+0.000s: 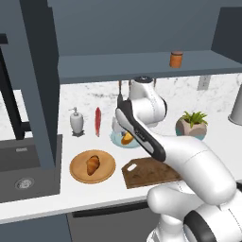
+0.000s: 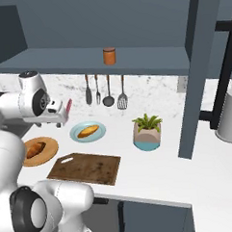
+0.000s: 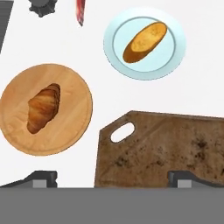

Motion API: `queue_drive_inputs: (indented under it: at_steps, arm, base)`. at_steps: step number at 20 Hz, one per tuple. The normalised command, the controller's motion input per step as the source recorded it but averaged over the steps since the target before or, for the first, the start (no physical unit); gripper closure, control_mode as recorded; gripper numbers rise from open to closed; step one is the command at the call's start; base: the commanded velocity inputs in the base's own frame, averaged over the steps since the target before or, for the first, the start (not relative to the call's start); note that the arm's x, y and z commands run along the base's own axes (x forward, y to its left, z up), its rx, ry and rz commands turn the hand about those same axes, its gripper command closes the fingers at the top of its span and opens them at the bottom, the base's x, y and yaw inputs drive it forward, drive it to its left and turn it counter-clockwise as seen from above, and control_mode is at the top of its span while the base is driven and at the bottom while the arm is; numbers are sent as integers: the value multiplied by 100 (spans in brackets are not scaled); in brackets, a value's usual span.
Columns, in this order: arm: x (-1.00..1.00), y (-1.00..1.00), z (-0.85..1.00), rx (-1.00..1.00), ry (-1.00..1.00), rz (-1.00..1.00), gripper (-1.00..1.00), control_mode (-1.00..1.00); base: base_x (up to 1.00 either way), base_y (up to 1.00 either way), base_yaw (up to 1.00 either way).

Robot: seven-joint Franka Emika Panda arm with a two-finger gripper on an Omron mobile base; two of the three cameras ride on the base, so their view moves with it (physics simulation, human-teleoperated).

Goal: From the different types of pastries on the counter, select a croissant and place it on the cutting board. Then retrieve a jar of jam from the cabinet and place it alongside the croissant on the cutting board.

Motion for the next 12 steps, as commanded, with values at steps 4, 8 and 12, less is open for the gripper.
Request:
queue_drive_inputs:
  at_steps: [4, 8, 12]
  arm:
    - [0, 49, 0, 0, 3, 1, -100, -100]
    - [0, 41, 0, 0, 3, 0, -100, -100]
    - [0, 30, 0, 0, 1, 0, -100, -100]
  base:
    - [0, 0, 0]
    - [0, 0, 0]
    - [0, 0, 0]
